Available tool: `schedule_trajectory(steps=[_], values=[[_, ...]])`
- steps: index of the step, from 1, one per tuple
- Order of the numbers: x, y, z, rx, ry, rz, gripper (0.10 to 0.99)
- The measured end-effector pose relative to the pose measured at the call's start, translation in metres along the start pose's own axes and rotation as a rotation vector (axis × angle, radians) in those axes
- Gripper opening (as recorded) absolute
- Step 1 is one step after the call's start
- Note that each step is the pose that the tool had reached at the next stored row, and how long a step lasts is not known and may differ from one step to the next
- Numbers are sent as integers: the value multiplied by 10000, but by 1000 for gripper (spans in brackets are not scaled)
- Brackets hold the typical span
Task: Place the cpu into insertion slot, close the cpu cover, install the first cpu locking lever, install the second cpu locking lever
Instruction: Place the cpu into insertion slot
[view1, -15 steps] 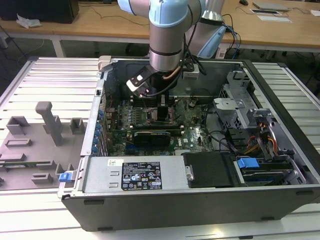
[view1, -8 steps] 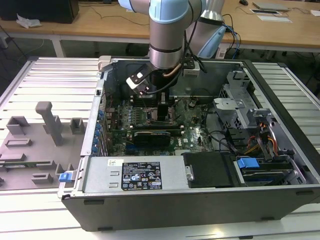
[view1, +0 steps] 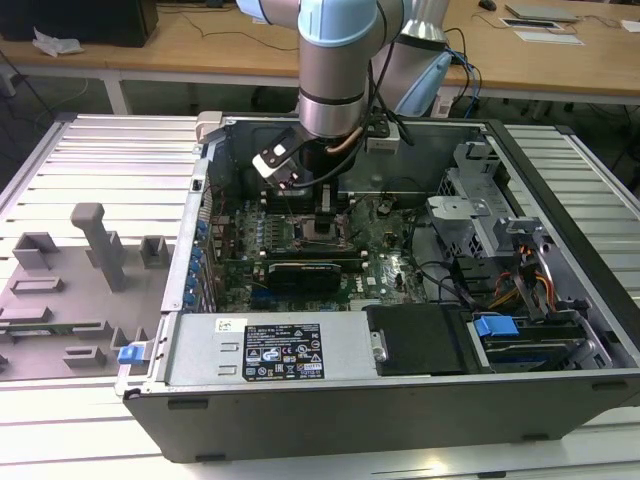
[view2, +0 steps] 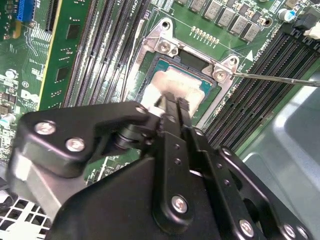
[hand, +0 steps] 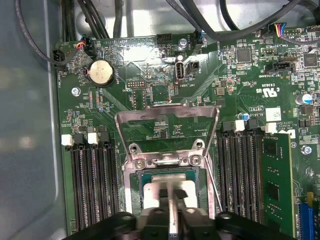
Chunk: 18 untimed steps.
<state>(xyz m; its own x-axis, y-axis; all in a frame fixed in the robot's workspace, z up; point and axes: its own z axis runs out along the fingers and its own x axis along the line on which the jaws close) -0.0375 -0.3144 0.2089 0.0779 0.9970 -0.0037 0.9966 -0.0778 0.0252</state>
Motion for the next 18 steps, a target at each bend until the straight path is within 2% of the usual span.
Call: schedule_trajectory(steps=[1, 6, 8, 11, 18], values=[[0, 0, 0, 0, 0, 0, 106], [0, 0, -3, -1, 5, -69, 106], [-1, -3, -1, -1, 73, -464, 106], [-4, -48, 22, 4, 188, -544, 106], [-4, -53, 43, 8, 245, -558, 106]])
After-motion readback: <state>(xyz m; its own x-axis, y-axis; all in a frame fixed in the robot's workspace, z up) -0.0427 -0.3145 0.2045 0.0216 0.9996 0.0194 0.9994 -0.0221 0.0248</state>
